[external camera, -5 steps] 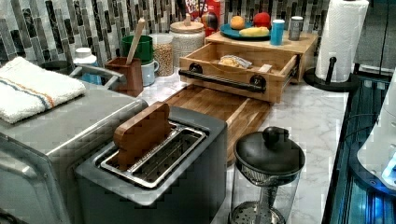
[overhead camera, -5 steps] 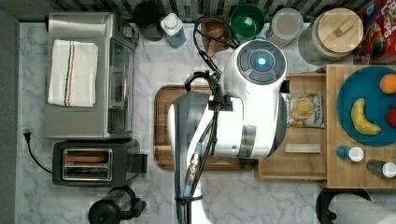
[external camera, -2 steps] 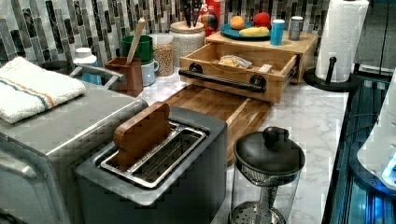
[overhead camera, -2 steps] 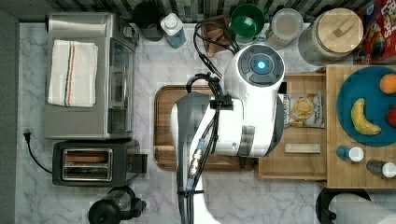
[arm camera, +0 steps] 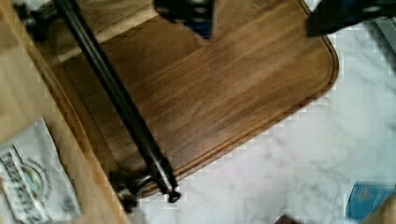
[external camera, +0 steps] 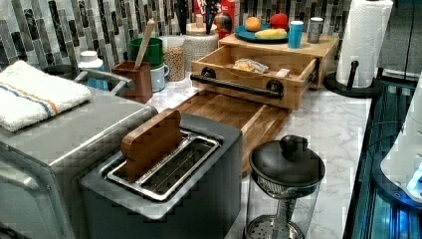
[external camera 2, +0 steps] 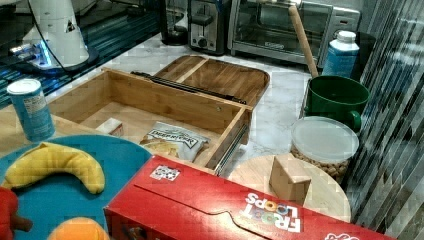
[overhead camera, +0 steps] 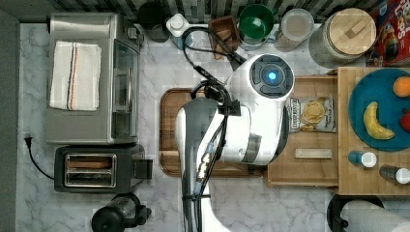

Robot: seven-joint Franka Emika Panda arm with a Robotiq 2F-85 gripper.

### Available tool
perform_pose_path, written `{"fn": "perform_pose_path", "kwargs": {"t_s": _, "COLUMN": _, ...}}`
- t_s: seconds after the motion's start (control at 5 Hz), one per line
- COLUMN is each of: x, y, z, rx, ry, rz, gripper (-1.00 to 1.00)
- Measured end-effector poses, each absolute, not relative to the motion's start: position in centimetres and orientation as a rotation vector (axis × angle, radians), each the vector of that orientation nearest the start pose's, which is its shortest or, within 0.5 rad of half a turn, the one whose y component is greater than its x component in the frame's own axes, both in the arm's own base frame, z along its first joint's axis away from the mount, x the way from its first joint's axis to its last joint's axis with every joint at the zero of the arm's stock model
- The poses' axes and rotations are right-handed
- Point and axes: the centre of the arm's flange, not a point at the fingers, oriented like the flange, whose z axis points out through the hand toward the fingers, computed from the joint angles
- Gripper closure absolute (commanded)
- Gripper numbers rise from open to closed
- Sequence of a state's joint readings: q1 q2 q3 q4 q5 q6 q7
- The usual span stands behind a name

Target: Close the drawer.

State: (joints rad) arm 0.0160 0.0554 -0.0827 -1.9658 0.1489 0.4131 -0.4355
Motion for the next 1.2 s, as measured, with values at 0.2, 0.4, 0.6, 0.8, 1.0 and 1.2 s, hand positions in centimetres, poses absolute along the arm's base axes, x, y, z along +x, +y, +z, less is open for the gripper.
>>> {"fn": "perform_pose_path", "kwargs": {"t_s": 0.2, "x": 56.2, "y": -2.3, "z": 43.0, "rx": -2.973, "ry": 0.52, "rz": 0.107, "gripper": 1.0}}
{"fn": "perform_pose_path", "kwargs": {"t_s": 0.4, "x": 55.6, "y": -1.4, "z": 41.6, "rx": -2.985, "ry": 0.44, "rz": 0.153, "gripper": 1.0}}
{"fn": "perform_pose_path", "kwargs": {"t_s": 0.6, "x": 55.0, "y": 0.3, "z": 39.5, "rx": -3.018, "ry": 0.368, "rz": 0.218, "gripper": 1.0}}
{"fn": "perform_pose_path", "kwargs": {"t_s": 0.8, "x": 55.1, "y": 2.7, "z": 37.5, "rx": -3.04, "ry": 0.236, "rz": 0.141, "gripper": 1.0}}
{"fn": "perform_pose_path", "kwargs": {"t_s": 1.0, "x": 54.9, "y": 5.1, "z": 35.5, "rx": -3.087, "ry": 0.056, "rz": 0.088, "gripper": 1.0}}
{"fn": "perform_pose_path", "kwargs": {"t_s": 1.2, "x": 54.4, "y": 6.7, "z": 33.1, "rx": -3.109, "ry": -0.07, "rz": 0.098, "gripper": 1.0}}
